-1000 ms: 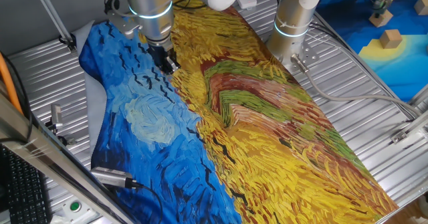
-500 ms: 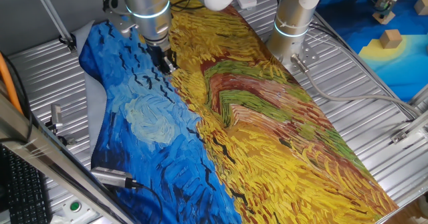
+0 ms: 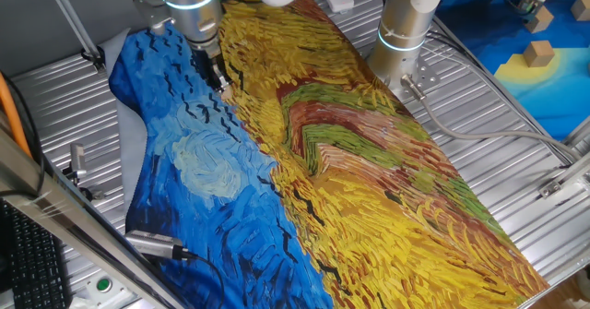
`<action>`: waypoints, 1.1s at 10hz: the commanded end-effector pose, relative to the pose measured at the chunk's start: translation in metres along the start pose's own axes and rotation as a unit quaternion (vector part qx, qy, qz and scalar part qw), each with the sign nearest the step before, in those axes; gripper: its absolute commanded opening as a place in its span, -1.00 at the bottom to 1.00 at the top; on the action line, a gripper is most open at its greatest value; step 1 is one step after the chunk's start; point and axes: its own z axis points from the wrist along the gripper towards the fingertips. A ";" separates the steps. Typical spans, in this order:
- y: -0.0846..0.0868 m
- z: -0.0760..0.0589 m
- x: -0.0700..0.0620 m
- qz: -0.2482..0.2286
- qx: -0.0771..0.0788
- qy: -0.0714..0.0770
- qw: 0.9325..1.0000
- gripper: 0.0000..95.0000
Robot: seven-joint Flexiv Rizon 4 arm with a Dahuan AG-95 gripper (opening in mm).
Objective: Pick up the small block on the left and move it to the right
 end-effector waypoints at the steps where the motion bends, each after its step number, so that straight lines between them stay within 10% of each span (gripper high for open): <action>1: 0.006 0.028 -0.007 0.007 0.011 -0.013 1.000 -1.00; 5: 0.007 0.024 -0.004 0.014 -0.001 -0.003 1.000 -1.00; 6: 0.005 0.025 -0.007 0.027 -0.027 -0.001 0.999 -1.00; 11: 0.001 0.020 -0.010 0.020 -0.026 -0.003 0.999 -1.00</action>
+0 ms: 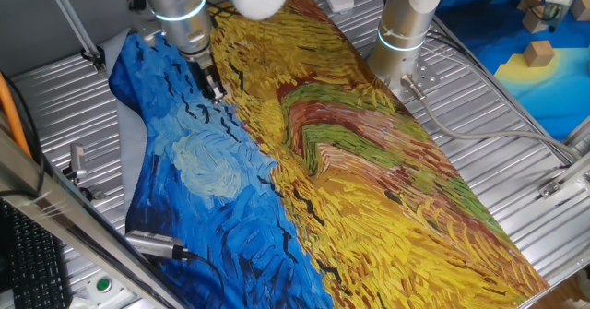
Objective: Pick up the small block on the left and move it to the right
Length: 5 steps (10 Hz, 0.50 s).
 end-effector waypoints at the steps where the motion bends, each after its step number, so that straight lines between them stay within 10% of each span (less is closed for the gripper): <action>1: 0.000 -0.002 0.003 -0.003 0.009 -0.003 1.000 -1.00; 5: 0.000 -0.002 0.002 0.002 0.006 -0.008 1.000 -1.00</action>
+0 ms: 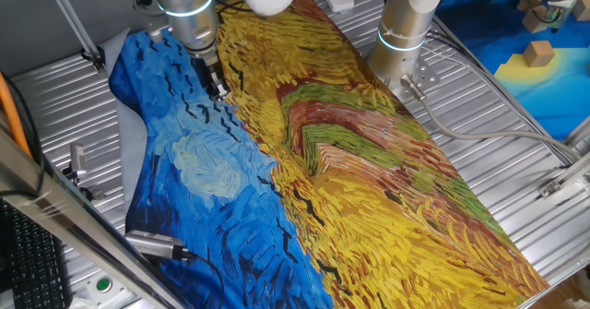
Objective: Pick up the small block on the left and move it to the right
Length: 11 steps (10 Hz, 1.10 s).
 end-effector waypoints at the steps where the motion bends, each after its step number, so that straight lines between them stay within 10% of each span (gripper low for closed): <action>1: 0.000 -0.001 0.001 -0.002 0.003 -0.002 1.000 -1.00; 9: 0.000 -0.001 0.001 -0.019 -0.019 -0.012 1.000 -1.00; 11: 0.000 -0.001 0.001 -0.004 -0.020 0.006 1.000 -1.00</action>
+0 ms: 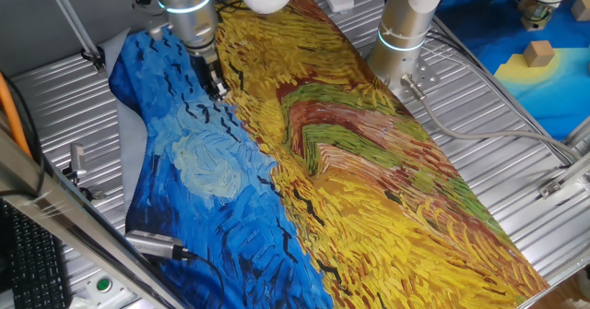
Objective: Pick up the small block on the left and move it to the right
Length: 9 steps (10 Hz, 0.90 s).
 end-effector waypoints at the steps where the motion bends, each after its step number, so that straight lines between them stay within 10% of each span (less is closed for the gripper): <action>1: 0.001 0.001 -0.002 0.035 0.002 0.033 0.999 -1.00; 9: 0.001 0.001 -0.002 0.131 0.010 0.045 0.990 -1.00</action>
